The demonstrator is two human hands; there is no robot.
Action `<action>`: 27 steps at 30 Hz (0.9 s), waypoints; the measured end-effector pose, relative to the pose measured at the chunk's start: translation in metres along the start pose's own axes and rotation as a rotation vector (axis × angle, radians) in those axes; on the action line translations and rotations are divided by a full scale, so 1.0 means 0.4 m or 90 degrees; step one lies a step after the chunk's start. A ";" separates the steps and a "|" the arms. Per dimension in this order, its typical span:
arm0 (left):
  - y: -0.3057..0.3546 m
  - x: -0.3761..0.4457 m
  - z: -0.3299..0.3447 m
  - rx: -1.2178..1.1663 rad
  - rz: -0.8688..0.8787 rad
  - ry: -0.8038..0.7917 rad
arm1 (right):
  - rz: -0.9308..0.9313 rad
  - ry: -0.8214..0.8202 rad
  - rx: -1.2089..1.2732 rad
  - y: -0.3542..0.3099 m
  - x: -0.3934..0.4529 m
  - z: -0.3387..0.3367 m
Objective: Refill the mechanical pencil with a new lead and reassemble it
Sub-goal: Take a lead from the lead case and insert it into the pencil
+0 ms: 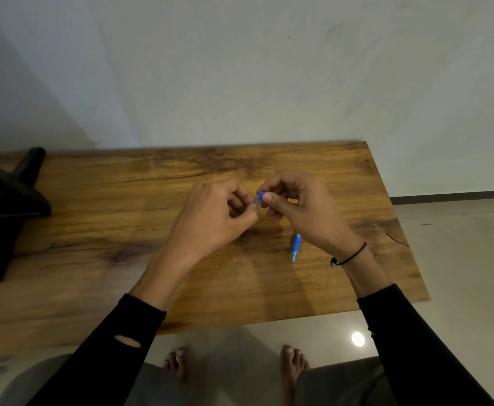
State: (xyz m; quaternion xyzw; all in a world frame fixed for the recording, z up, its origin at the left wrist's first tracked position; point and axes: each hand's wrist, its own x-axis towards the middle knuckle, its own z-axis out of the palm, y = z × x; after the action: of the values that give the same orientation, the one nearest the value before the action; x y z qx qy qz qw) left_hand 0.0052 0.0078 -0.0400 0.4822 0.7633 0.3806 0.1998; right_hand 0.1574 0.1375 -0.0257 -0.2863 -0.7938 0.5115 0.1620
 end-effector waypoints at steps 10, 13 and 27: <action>-0.020 0.013 0.005 -0.021 0.108 -0.014 | 0.052 0.029 0.190 0.010 0.003 -0.024; -0.026 0.015 0.007 -0.008 0.114 -0.006 | 0.061 0.021 0.217 0.006 0.001 -0.035; -0.065 0.027 -0.013 -0.108 0.027 0.031 | 0.001 -0.088 -0.452 0.055 0.001 0.048</action>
State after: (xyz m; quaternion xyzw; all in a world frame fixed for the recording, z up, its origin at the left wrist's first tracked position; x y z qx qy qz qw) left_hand -0.0183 0.0089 -0.0563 0.4702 0.7226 0.4596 0.2135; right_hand 0.1526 0.1307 -0.0537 -0.2900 -0.9308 0.2223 -0.0020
